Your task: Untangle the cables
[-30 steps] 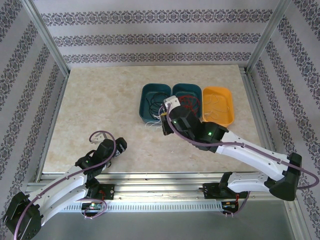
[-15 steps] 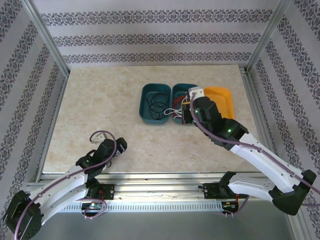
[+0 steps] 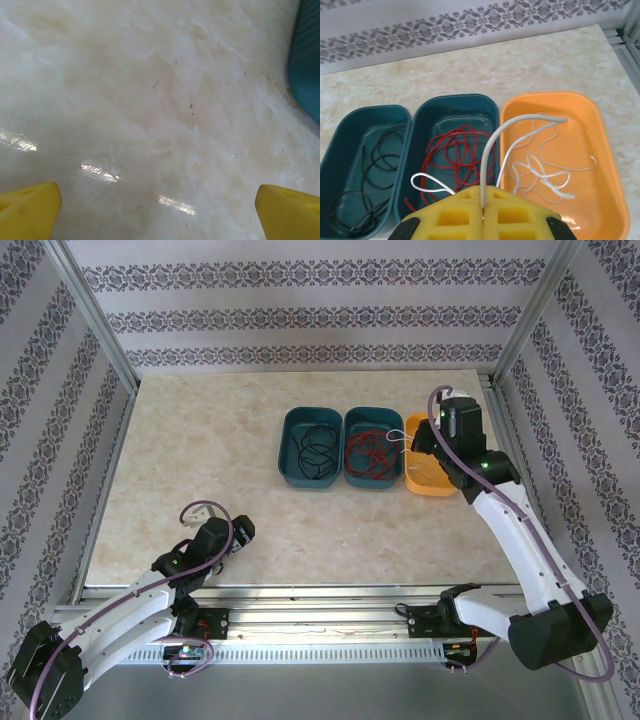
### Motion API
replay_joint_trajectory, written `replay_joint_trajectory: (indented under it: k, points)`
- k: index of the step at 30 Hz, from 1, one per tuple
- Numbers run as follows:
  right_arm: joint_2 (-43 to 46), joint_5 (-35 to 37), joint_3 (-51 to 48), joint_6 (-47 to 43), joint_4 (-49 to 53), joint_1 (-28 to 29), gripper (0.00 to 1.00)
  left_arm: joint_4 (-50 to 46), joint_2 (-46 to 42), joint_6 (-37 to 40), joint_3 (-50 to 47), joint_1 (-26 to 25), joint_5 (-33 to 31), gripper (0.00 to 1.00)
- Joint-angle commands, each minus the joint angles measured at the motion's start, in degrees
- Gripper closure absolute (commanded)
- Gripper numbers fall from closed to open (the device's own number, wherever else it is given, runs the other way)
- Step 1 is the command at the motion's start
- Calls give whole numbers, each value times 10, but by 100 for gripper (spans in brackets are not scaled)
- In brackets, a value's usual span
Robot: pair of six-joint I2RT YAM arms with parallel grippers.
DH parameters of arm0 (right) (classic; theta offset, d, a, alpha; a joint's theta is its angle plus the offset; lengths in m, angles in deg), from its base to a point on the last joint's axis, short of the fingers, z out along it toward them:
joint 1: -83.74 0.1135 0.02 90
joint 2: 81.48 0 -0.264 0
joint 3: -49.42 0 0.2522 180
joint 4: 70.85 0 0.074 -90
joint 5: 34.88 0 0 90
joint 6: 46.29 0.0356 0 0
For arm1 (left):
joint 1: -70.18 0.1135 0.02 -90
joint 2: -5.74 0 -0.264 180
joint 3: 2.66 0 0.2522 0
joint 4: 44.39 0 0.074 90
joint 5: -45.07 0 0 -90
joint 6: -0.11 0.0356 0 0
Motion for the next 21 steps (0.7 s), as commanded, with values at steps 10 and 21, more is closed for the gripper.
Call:
replay_joint_trajectory:
  k: [10, 21]
  points:
    - [-137, -56, 75, -22, -45, -108, 100, 32, 8, 7, 10, 7, 25, 1]
    - [-215, -76, 115, -31, -30, -146, 100, 37, 17, 11, 12, 7, 40, 1]
